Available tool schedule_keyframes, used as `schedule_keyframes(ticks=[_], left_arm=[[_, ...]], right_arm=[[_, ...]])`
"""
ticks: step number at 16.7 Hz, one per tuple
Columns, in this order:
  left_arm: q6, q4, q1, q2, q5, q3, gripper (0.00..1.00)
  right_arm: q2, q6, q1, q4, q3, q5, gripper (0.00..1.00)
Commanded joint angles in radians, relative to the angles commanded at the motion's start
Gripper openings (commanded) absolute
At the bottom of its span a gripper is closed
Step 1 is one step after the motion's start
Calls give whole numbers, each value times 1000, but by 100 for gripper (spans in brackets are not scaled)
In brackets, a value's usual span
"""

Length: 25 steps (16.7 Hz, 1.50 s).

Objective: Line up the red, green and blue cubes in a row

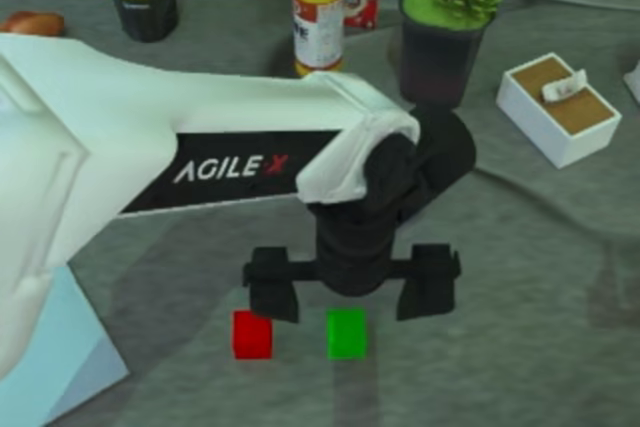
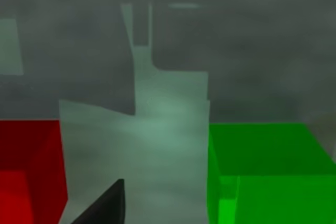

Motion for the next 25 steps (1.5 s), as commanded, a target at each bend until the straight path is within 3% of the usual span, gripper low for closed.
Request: schedule_keyframes(ticks=[6, 14, 19, 25], left_arm=[[-9, -203, 16, -68, 2, 128, 100], [-3, -172, 44, -120, -1, 80, 100], [46, -20, 181, -390, -8, -143, 100], [207, 256, 426, -942, -10, -580, 100]], right_arm=[[0, 0, 0, 0, 0, 0, 100], [58, -22, 21, -42, 60, -3, 100], [364, -119, 101, -234, 365, -3, 100], [1039, -291, 237, -600, 972, 1, 100]])
